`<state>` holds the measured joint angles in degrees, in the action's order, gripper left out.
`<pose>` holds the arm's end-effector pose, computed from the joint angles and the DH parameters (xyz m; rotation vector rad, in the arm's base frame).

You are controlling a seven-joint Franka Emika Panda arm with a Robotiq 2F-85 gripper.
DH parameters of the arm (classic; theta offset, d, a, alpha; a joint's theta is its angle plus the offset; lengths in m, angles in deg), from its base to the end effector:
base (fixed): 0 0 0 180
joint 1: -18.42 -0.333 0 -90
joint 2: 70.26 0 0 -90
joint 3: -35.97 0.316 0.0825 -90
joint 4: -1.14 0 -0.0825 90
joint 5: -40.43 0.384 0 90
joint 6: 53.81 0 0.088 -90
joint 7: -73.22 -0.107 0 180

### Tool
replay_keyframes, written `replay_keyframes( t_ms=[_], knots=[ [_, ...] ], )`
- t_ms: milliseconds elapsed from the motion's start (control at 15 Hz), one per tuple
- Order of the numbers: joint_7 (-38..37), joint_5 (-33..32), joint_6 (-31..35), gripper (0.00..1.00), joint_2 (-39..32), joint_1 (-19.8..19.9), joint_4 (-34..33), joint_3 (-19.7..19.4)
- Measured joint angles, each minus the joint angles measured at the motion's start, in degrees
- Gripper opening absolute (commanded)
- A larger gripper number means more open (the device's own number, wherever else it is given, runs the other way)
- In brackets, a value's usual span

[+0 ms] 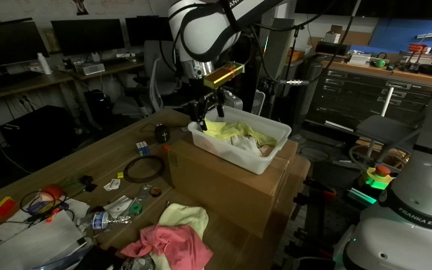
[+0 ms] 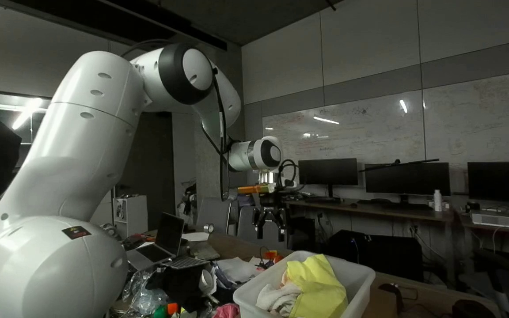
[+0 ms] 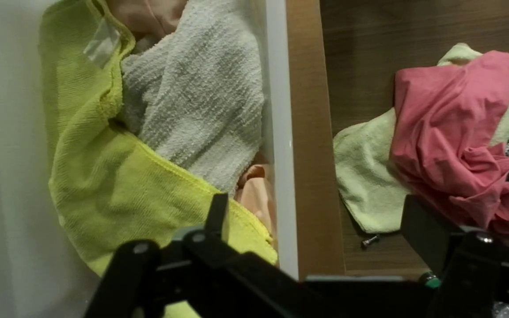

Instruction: Remove the clothes from the storage box

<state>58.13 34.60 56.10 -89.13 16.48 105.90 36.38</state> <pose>0.6058 0.0174 0.3368 2.9875 -0.2640 -0.3362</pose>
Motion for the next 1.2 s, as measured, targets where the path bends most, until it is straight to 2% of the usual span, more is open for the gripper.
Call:
replay_keyframes(
  t_ms=[600, 1200],
  knots=[
    [4.28, 6.28, 5.82, 1.00, -0.02, 4.49, 5.19, -1.68],
    [14.64, 7.51, 8.89, 1.00, -1.05, 5.12, 7.74, -1.69]
  ],
)
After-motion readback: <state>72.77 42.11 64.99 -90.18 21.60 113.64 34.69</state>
